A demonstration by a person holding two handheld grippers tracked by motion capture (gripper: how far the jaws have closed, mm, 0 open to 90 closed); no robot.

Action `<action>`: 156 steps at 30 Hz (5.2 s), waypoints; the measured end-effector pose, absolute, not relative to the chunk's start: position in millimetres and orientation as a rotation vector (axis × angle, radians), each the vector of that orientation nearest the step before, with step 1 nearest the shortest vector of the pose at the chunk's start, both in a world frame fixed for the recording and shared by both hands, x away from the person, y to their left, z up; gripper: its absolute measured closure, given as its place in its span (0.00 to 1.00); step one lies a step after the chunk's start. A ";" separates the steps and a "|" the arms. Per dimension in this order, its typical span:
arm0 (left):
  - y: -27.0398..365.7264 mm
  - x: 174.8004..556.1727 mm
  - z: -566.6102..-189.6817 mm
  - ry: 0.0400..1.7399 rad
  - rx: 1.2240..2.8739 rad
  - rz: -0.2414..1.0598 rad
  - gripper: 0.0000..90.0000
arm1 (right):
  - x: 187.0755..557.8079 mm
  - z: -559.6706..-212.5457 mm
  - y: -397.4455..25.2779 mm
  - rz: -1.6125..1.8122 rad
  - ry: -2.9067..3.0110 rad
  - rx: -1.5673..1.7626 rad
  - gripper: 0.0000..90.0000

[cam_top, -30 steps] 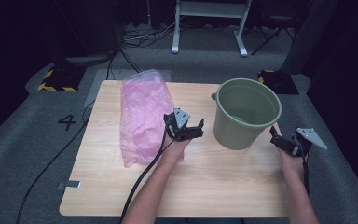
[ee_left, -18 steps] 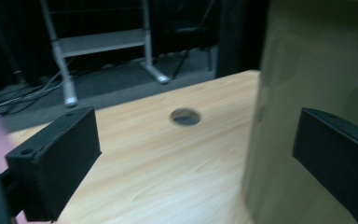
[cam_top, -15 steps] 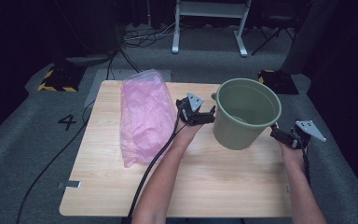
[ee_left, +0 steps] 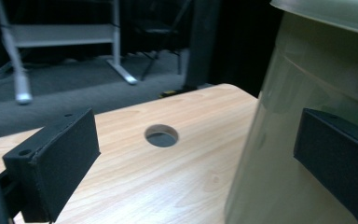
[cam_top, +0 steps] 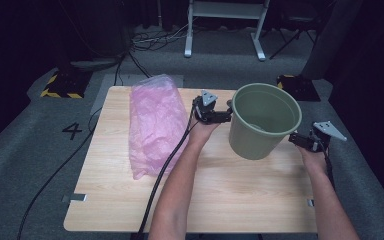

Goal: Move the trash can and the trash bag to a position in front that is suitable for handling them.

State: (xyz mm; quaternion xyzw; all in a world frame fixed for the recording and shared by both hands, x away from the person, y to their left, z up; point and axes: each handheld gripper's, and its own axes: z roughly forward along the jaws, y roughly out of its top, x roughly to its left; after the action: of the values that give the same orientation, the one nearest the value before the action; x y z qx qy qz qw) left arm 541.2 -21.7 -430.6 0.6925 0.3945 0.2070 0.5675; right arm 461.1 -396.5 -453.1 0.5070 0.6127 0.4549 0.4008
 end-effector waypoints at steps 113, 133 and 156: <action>202.1 390.8 -483.9 1.369 1.820 0.592 0.08 | 292.8 -469.9 -329.8 1.181 1.706 1.355 0.00; 187.8 403.3 -497.9 1.410 1.983 0.574 0.45 | 293.4 -477.9 -336.4 1.178 1.716 1.383 0.00; 191.7 330.2 -495.2 1.299 2.034 0.520 0.94 | 294.6 -482.2 -333.7 1.175 1.734 1.376 0.00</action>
State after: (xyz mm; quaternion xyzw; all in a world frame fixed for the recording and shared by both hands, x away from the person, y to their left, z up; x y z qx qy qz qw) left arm 330.2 191.7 -495.2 0.7777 0.4966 0.1990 0.3301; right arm 294.6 -333.7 -482.2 0.5215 0.6574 0.4452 0.3124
